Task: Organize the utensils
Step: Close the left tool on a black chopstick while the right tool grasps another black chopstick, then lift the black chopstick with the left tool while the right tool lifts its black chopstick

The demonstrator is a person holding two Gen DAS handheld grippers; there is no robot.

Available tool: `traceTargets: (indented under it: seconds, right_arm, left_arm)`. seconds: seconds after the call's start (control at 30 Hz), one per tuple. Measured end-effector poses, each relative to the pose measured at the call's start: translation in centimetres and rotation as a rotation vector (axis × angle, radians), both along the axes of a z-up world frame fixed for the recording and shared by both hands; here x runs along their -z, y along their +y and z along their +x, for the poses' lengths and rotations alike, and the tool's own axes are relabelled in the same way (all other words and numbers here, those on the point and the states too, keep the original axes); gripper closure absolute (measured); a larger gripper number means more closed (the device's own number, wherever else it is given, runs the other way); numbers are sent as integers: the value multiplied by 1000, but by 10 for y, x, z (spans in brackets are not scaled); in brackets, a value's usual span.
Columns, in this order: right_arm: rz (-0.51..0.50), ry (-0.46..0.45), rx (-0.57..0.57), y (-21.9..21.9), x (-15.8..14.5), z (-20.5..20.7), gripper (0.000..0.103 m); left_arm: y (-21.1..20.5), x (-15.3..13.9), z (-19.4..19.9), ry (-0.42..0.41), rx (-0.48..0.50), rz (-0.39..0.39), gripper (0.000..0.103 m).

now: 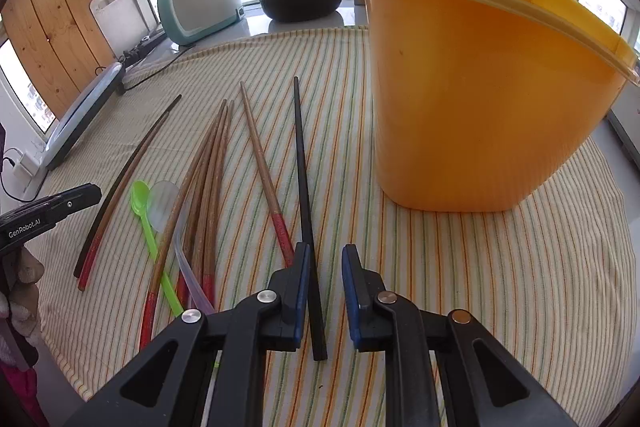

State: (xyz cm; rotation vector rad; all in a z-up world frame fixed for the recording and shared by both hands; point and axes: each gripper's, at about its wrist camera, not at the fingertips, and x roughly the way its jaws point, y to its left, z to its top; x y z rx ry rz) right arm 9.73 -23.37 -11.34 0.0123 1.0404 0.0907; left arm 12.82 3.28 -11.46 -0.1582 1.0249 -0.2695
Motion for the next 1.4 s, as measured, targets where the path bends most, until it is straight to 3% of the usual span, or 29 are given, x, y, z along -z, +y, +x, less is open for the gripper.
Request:
traceTargets:
  seconds: [0.73, 0.93, 1.07, 1.4]
  right_arm:
    - [-3, 45, -15, 7, 8, 12, 88]
    - [-22, 52, -27, 13, 8, 13, 84]
    - [10, 67, -28, 12, 7, 12, 98]
    - [96, 126, -91, 25, 6, 2, 99]
  left_arm:
    - [-5, 13, 27, 41, 29, 44, 91]
    - [-5, 16, 34, 50, 40, 41, 93]
    - [-1, 17, 36, 46, 37, 28, 98]
    - [5, 14, 21, 57, 79, 75, 99]
